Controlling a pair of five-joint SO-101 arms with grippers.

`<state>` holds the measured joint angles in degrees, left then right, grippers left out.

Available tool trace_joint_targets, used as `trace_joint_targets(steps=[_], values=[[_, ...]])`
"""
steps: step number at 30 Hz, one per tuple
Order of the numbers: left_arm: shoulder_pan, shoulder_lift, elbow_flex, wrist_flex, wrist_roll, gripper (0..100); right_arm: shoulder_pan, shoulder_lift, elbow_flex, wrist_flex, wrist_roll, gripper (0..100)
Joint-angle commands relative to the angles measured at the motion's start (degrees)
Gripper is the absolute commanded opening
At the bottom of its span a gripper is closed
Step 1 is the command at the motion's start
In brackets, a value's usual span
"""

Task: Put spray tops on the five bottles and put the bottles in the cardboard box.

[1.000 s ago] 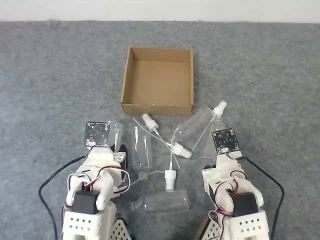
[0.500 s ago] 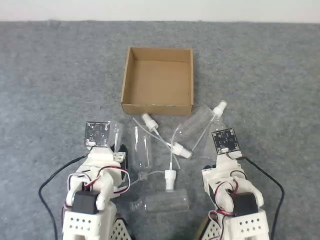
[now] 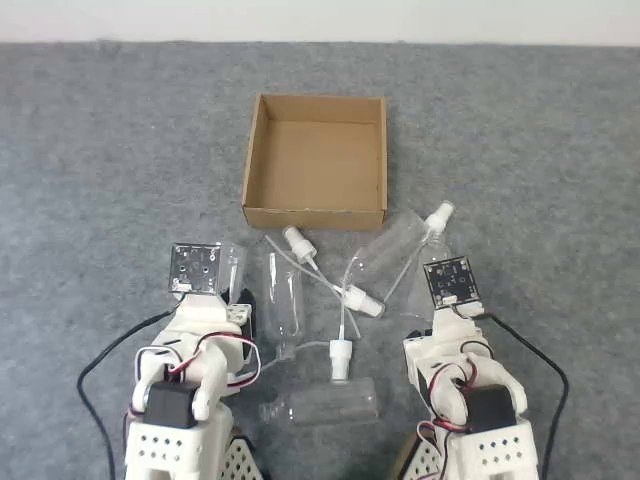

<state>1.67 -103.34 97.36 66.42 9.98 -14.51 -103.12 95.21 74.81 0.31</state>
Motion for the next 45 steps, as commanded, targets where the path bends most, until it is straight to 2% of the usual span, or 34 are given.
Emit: trace_joint_targets(steps=[1, 30, 33, 41, 45], values=[[0.09, -0.70, -0.75, 0.35, -0.09, 8, 0.40, -0.84, 1.14, 0.22, 0.44, 3.4], [0.35, -0.44, -0.75, 0.53, -0.09, 8, 0.40, -0.84, 1.14, 0.22, 0.44, 3.4], [0.44, -0.79, -0.75, 6.24, -0.18, 8, 0.22, -0.84, 1.23, 0.22, 0.44, 3.4], [0.53, -1.05, -0.84, 5.89, -0.35, 8, 0.22, -0.84, 1.23, 0.22, 0.18, 3.5], [2.73, -1.05, -0.84, 1.58, -0.44, 8, 0.40, -0.84, 1.23, 0.13, 0.44, 3.5]])
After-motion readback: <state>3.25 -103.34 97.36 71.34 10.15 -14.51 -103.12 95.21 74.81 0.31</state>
